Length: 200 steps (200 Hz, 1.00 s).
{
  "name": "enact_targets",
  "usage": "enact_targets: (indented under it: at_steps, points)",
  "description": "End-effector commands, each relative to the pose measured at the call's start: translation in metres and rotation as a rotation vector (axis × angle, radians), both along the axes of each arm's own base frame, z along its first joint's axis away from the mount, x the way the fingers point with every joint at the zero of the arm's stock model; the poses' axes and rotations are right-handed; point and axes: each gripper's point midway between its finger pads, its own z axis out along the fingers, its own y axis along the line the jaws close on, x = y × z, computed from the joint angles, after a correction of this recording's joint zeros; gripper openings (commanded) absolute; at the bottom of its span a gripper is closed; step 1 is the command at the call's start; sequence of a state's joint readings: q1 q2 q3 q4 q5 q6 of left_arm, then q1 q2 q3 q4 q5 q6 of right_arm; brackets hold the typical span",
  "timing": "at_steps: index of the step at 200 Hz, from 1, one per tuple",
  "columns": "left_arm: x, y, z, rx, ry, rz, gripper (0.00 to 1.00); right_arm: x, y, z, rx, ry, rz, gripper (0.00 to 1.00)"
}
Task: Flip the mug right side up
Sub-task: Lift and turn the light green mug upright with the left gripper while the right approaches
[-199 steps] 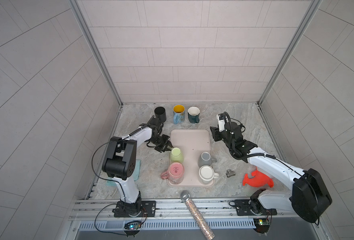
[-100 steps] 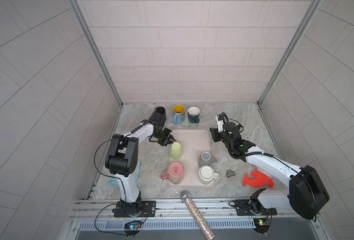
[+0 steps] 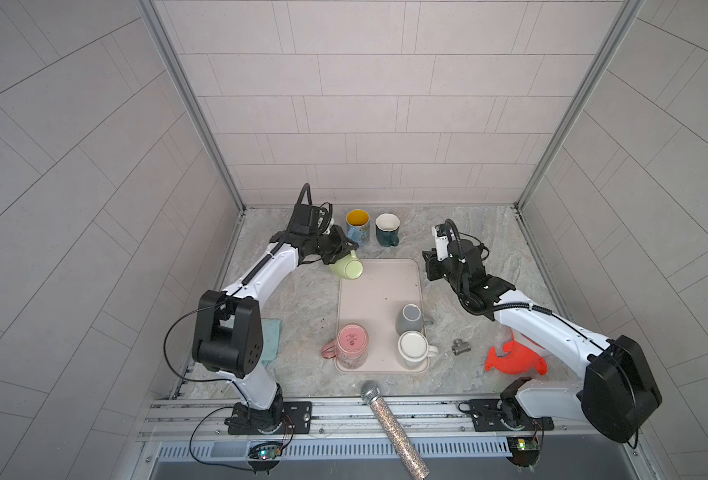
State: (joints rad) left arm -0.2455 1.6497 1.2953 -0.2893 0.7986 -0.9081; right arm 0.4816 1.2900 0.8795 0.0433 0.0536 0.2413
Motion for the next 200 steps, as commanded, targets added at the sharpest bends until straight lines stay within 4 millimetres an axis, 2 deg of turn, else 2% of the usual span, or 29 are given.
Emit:
enact_targets:
  at_steps: [1, 30, 63, 90, 110, 134, 163, 200]
  points:
    - [-0.009, -0.024, 0.053, -0.080, -0.256, -0.132, 0.00, -0.006, 0.003, 0.023, 0.030, -0.021, 0.023, 0.26]
    - [-0.021, -0.037, 0.072, -0.033, -0.435, -0.207, 0.00, -0.011, 0.005, 0.036, 0.032, 0.006, 0.048, 0.26]
    - [-0.036, -0.044, 0.088, 0.084, -0.689, -0.228, 0.00, -0.017, 0.009, 0.054, 0.043, 0.043, 0.073, 0.32]
    - [-0.049, -0.049, 0.105, 0.137, -0.917, -0.193, 0.00, -0.021, 0.021, 0.070, 0.101, 0.060, 0.121, 0.33]
    - [-0.057, -0.052, 0.114, 0.156, -1.024, -0.174, 0.00, -0.024, 0.032, 0.081, 0.164, 0.067, 0.157, 0.34]
    - [-0.059, -0.053, 0.115, 0.217, -1.088, -0.160, 0.00, -0.029, 0.047, 0.094, 0.215, 0.066, 0.216, 0.35]
    - [-0.066, -0.054, 0.116, 0.322, -1.178, -0.150, 0.00, -0.038, 0.067, 0.109, 0.244, 0.064, 0.302, 0.43]
    - [-0.076, -0.059, 0.117, 0.390, -1.276, -0.146, 0.00, -0.044, 0.086, 0.121, 0.292, 0.053, 0.369, 0.48]
